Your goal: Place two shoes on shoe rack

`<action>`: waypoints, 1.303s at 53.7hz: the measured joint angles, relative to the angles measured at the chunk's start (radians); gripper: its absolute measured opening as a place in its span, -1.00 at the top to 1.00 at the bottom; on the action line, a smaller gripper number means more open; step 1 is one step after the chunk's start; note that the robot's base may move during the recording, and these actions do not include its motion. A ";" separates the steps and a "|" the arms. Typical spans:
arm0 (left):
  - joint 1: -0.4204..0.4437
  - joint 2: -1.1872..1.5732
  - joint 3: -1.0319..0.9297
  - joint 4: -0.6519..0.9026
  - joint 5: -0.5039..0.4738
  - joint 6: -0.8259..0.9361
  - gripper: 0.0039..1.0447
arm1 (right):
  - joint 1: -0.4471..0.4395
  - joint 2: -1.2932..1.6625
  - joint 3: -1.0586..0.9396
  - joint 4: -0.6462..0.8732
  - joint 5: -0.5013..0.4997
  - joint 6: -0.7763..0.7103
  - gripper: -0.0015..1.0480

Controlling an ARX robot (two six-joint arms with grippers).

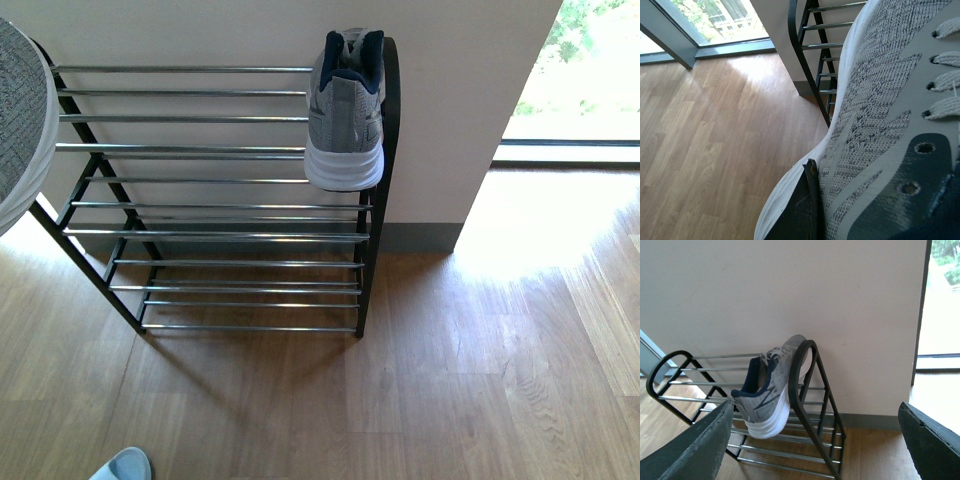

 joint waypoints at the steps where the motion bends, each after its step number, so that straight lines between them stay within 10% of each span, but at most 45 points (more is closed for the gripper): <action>1: 0.000 0.000 0.000 0.000 0.000 0.000 0.97 | -0.021 -0.015 -0.026 0.017 -0.015 -0.005 -0.82; 13: 0.000 0.000 0.000 0.000 0.000 0.000 0.97 | -0.070 -0.043 -0.113 0.094 0.050 -0.080 -0.75; 19: 0.000 0.000 0.000 0.000 -0.001 0.000 0.97 | -0.053 -0.097 -0.189 0.194 0.269 -0.187 -0.29; 42: 0.000 0.000 0.000 0.000 -0.002 0.000 0.97 | -0.052 -0.317 -0.318 0.099 0.275 -0.227 0.98; 70: 0.000 0.000 0.000 0.000 0.000 0.000 0.97 | -0.050 -0.618 -0.387 -0.109 0.275 -0.232 0.97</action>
